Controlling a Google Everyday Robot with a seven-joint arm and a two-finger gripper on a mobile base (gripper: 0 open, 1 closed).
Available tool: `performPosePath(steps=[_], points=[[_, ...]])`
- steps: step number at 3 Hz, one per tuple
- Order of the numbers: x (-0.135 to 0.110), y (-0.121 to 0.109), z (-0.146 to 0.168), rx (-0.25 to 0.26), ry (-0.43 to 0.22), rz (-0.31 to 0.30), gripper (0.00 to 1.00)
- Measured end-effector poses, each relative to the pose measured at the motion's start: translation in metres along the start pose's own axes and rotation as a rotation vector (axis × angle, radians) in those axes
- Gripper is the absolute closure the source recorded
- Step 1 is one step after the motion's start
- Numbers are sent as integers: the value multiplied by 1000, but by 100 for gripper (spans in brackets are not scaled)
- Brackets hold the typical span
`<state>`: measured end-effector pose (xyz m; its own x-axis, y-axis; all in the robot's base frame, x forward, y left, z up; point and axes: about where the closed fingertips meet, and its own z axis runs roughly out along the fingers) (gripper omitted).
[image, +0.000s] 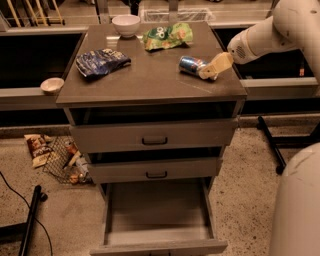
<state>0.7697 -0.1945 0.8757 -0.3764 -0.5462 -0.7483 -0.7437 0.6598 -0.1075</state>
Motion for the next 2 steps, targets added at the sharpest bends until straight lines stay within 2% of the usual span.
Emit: performPosePath(steps=[1,2], points=[[-2,-3,20,-10,-3,8,0],[-2,-5,38,-20,3,13,17]])
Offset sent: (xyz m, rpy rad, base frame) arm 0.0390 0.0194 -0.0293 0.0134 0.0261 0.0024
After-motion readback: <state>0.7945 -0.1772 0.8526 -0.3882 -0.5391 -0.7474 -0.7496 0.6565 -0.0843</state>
